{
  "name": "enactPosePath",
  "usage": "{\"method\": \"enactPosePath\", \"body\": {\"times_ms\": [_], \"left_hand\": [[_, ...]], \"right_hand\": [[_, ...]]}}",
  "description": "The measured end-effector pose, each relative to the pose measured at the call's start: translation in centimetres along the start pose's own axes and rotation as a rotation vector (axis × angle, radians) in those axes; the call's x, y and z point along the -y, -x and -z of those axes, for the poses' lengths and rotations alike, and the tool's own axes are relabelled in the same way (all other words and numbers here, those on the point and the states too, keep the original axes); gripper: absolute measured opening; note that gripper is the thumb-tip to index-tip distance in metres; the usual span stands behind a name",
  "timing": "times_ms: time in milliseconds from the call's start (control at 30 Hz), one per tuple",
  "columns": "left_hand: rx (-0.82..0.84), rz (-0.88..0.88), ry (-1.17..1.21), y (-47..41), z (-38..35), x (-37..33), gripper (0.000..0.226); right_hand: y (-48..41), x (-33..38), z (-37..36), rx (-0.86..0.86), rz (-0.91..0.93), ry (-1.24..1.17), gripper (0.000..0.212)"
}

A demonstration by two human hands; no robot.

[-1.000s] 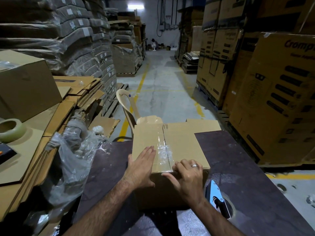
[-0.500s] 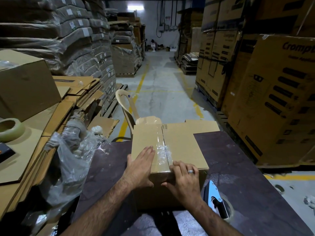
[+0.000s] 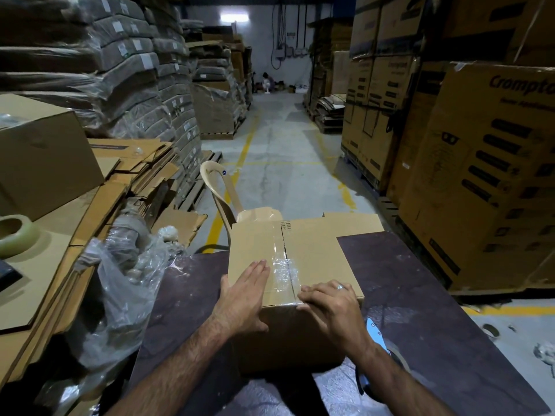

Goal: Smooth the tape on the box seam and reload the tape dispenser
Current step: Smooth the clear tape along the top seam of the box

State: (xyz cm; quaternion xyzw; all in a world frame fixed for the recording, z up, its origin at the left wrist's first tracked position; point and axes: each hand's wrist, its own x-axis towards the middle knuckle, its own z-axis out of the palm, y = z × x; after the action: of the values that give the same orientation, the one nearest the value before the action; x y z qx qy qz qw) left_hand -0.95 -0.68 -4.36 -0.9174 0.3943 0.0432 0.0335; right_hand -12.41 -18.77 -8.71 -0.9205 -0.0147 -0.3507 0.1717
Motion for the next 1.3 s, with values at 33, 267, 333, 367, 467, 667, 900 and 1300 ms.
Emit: {"method": "enactPosePath", "body": {"times_ms": [33,267,333,367,467,667,900,1300], "left_hand": [[0.001,-0.001,0.001,0.0,0.0,0.0,0.122],[-0.003,-0.001,-0.015,0.2,0.0,-0.2,0.121],[-0.002,-0.002,-0.013,0.2,0.1,-0.1,0.12],[-0.003,-0.002,-0.01,0.2,0.0,-0.1,0.119],[-0.014,-0.005,-0.008,0.2,0.0,0.0,0.118],[-0.008,-0.004,-0.008,0.2,0.0,-0.1,0.121],[0.004,0.003,-0.013,-0.1,-0.2,0.0,0.123],[0.004,-0.003,-0.02,0.0,-0.2,-0.1,0.122]], "right_hand": [[0.1,0.0,-0.1,-0.007,-0.005,0.002,0.02],[0.4,1.7,-1.0,-0.118,-0.069,0.131,0.033],[0.1,2.3,-1.7,-0.169,-0.1,0.175,0.045],[0.0,2.5,-2.0,-0.185,-0.109,0.192,0.049],[0.4,2.6,-2.8,-0.146,-0.096,0.289,0.055],[1.5,2.1,-2.9,-0.018,-0.043,0.341,0.071],[1.2,0.4,-0.5,0.125,0.005,0.092,0.066],[0.8,3.2,0.4,0.196,0.021,0.158,0.035]]}}
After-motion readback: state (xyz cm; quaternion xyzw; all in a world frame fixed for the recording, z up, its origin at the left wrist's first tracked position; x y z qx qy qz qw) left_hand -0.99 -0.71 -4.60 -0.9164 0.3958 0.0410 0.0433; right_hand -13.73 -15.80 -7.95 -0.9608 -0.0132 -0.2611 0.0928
